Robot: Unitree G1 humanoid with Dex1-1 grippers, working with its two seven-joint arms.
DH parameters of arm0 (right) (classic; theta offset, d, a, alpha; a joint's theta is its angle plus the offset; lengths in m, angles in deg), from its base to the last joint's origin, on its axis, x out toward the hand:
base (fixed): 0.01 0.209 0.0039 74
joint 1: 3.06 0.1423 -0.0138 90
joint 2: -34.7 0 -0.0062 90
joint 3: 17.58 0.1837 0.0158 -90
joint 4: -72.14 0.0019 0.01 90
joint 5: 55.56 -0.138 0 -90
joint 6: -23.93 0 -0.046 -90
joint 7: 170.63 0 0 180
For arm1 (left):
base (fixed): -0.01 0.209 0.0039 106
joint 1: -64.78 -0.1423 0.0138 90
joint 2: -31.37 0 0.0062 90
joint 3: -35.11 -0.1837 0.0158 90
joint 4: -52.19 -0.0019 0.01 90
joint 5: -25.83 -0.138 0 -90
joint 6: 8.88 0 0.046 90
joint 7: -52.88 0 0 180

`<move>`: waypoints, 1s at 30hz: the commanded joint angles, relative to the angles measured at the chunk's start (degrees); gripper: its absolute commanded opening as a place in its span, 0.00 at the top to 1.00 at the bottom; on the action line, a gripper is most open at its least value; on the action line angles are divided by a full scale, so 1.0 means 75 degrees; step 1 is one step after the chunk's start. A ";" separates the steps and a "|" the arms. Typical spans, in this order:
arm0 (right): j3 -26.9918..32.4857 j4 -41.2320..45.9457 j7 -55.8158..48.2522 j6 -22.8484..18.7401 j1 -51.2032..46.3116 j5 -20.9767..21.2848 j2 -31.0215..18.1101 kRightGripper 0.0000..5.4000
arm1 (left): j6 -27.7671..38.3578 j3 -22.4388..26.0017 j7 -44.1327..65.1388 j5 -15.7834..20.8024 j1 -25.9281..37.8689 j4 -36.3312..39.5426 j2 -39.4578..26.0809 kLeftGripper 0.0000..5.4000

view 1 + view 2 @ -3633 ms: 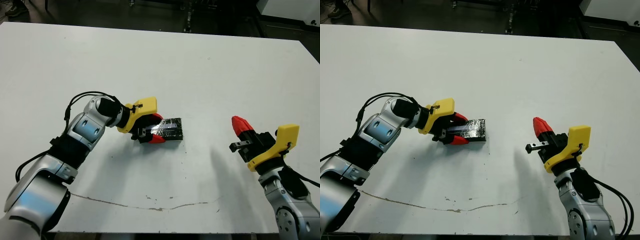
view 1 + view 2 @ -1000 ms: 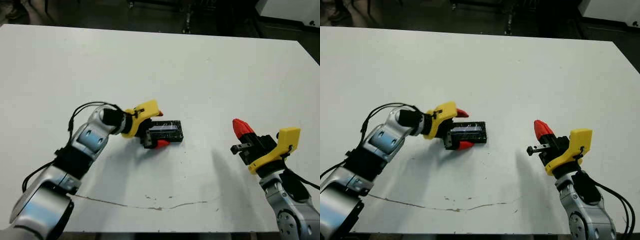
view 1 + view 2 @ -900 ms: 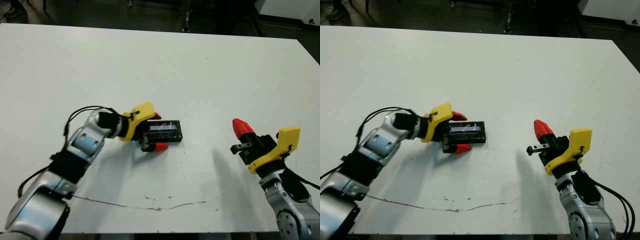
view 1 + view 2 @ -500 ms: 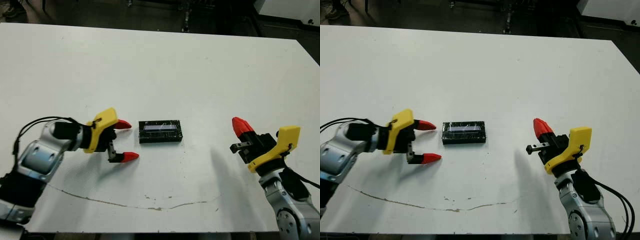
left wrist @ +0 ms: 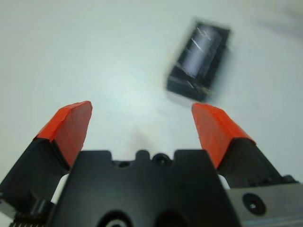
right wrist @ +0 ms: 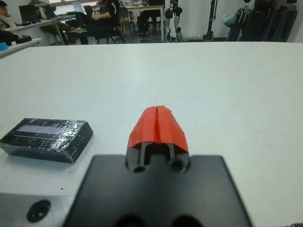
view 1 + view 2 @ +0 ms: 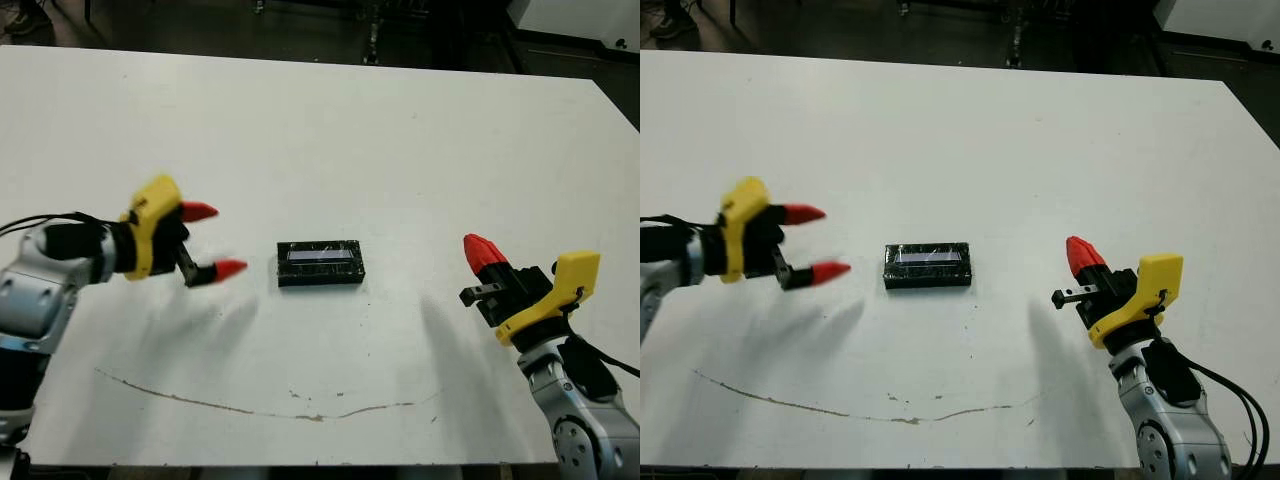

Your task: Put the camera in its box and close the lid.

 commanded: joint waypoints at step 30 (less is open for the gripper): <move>-0.0019 -0.0100 -0.0003 0.0099 -0.0065 0.0040 0.0004 1.00 | 0.0951 -0.2669 -0.3101 -0.0561 -0.0895 -0.1232 0.3731 0.88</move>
